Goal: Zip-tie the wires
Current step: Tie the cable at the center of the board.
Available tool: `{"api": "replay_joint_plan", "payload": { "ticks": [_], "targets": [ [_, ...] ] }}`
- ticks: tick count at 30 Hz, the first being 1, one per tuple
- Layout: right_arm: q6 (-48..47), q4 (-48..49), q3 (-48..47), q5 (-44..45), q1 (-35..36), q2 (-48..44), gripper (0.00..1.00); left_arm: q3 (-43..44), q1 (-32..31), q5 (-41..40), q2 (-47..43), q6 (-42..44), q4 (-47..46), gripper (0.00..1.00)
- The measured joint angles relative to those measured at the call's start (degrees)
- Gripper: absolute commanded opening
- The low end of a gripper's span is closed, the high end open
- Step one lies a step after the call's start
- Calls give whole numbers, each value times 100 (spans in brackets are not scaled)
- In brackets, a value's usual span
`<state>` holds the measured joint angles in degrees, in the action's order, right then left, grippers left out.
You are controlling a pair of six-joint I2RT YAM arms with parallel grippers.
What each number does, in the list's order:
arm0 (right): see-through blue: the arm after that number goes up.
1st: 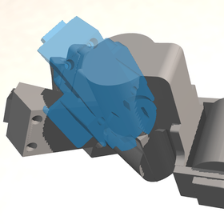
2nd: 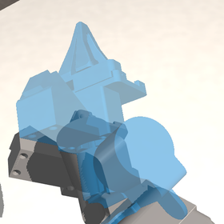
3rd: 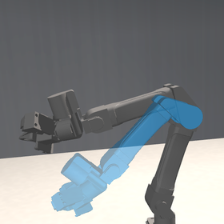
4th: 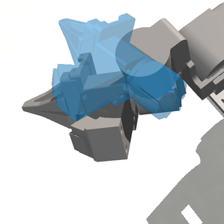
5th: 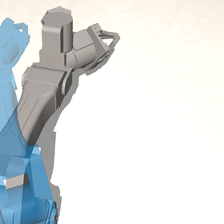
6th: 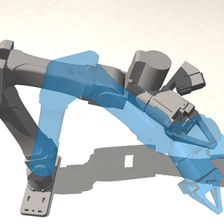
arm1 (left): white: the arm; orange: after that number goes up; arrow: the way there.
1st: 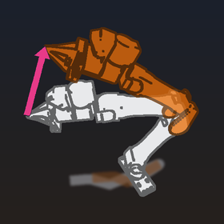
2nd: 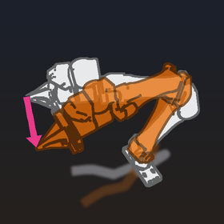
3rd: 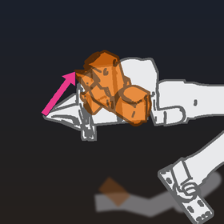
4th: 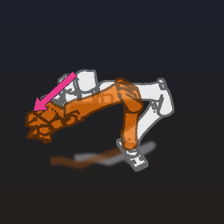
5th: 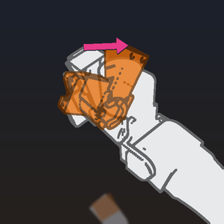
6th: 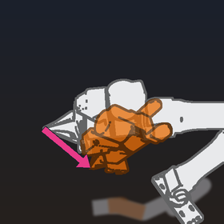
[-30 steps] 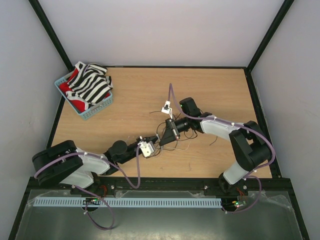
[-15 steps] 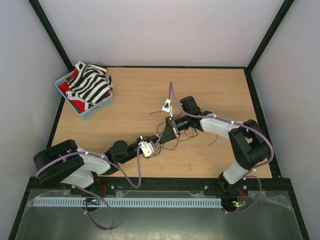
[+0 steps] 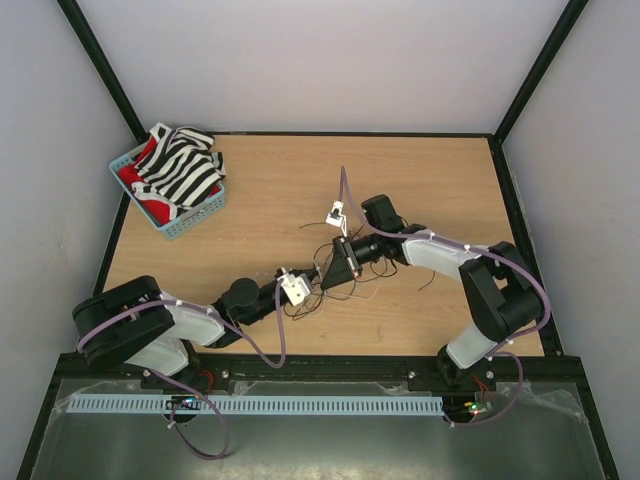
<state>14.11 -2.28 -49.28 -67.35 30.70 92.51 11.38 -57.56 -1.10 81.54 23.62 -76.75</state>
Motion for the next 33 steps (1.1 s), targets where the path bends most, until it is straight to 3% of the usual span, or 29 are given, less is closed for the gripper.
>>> {"api": "replay_joint_plan", "payload": {
  "ticks": [7,17,25,33],
  "targets": [
    [-146,9,92,326,-4,-463,45,15,11,-4,0,-295,22,0],
    [-385,-131,-22,1187,-13,-887,60,15,37,-83,0,-533,44,0],
    [-385,-146,-282,1596,-7,-1023,62,39,48,-90,70,-643,48,0],
    [-378,-155,-286,1757,210,-1019,54,90,61,-90,162,-719,83,0]
  ]
}}
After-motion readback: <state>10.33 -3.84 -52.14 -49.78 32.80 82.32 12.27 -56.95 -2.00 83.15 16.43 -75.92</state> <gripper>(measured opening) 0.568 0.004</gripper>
